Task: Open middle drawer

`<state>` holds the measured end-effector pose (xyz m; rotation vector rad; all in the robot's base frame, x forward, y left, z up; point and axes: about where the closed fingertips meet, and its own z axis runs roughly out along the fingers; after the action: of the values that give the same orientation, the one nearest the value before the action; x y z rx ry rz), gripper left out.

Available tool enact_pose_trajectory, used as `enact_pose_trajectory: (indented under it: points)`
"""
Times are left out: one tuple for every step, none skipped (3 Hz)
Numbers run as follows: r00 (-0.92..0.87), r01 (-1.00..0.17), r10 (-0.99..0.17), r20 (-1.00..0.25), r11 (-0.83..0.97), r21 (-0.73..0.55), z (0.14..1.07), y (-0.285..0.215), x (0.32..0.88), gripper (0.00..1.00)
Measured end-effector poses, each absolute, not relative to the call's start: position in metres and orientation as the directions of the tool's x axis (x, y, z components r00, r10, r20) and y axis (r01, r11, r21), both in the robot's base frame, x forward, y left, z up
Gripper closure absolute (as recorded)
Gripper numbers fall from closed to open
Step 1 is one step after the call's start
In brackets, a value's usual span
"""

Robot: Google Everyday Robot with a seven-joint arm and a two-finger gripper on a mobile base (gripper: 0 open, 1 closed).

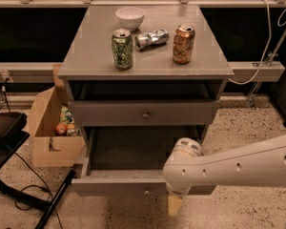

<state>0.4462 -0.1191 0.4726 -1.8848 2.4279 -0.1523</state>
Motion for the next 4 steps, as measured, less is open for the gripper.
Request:
enact_pose_trajectory:
  points:
    - [-0.245, -0.958, -0.969, -0.028, 0.246, -0.147, 0.472, -0.131, 0.466, 0.0]
    - [-0.261, -0.958, -0.962, -0.079, 0.268, -0.103, 0.44, -0.143, 0.479, 0.0]
    - [-0.258, -0.959, -0.963, -0.078, 0.265, -0.101, 0.439, -0.143, 0.478, 0.0]
    - [-0.262, -0.96, -0.962, -0.07, 0.268, -0.08, 0.429, -0.141, 0.483, 0.04]
